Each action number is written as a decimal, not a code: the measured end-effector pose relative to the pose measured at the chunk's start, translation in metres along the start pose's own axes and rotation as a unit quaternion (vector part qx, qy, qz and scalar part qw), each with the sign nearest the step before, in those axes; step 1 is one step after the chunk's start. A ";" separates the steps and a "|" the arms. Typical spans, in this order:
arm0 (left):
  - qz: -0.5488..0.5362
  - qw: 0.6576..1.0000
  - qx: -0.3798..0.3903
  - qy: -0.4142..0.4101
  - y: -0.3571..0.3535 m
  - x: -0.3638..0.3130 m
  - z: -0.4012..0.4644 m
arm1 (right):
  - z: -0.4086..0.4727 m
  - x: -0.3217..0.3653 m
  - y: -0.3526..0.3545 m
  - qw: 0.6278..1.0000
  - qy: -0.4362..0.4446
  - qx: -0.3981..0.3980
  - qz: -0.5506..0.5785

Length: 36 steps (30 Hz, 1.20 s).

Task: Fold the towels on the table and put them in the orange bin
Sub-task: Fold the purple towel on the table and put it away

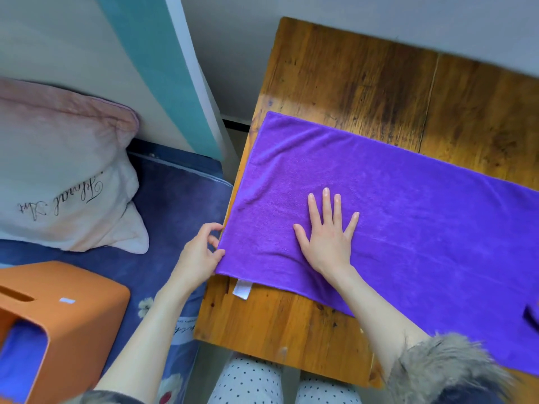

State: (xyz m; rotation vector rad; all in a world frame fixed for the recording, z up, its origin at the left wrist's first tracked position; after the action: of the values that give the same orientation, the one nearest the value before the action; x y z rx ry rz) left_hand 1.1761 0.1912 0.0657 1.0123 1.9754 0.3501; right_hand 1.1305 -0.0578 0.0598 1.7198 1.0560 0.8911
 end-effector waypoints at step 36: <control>0.428 0.834 0.062 -0.343 -0.373 -0.284 -0.073 | -0.125 -0.430 0.029 0.868 -0.387 -0.098 0.296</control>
State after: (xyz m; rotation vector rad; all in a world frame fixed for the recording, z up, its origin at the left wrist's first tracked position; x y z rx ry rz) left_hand 1.0069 -0.2518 0.0574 1.7844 0.8240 0.2690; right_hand 0.8664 -0.4202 0.0789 1.9802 -0.1087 0.5246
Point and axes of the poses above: each hand's wrist, its own z-axis towards the middle knuckle, its own y-axis out of the back of the hand, x = y × z, the point moved 8 cm from there along z, towards the middle knuckle, and after that the axes turned 5 degrees about -x, right-handed, at the moved point
